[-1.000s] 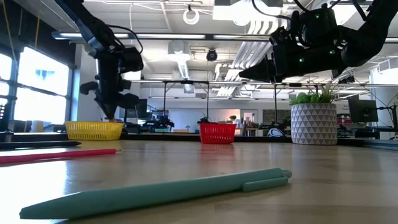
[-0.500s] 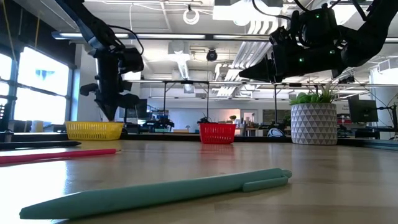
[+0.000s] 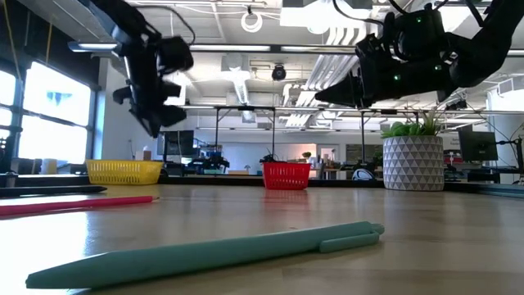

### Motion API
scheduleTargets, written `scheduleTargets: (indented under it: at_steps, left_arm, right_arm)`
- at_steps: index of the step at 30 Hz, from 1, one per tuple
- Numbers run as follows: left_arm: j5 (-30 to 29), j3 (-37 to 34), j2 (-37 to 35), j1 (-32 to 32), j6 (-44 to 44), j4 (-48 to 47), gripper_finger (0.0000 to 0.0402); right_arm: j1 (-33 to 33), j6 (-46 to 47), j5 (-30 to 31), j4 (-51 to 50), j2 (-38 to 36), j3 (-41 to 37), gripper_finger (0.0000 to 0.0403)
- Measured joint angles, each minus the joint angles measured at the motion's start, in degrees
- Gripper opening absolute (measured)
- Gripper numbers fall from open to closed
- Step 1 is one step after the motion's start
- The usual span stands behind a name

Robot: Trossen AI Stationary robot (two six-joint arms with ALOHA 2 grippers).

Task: Sort crayons/erasers/pens/pencils in bins
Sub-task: Put the black pen into the red bin

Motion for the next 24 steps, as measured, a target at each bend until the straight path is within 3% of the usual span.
scheduleTargets:
  at_steps: [9, 15, 24]
  left_arm:
    - [13.16, 0.02, -7.3, -20.21, 5.13, -0.29, 0.0002]
    - [24.66, 0.02, -6.12, -30.04, -2.62, -9.33, 0.0001]
    - [27.3, 0.02, -2.16, -39.98, -17.18, -12.11, 0.0033]
  right_arm:
    - [2.4, -1.24, 1.04, -7.19, -5.51, 0.0, 0.0]
    - [3.33, -1.56, 2.12, -9.71, -6.75, 0.0, 0.0]
    - [3.32, -1.69, 2.14, -11.59, -6.75, 0.0, 0.0]
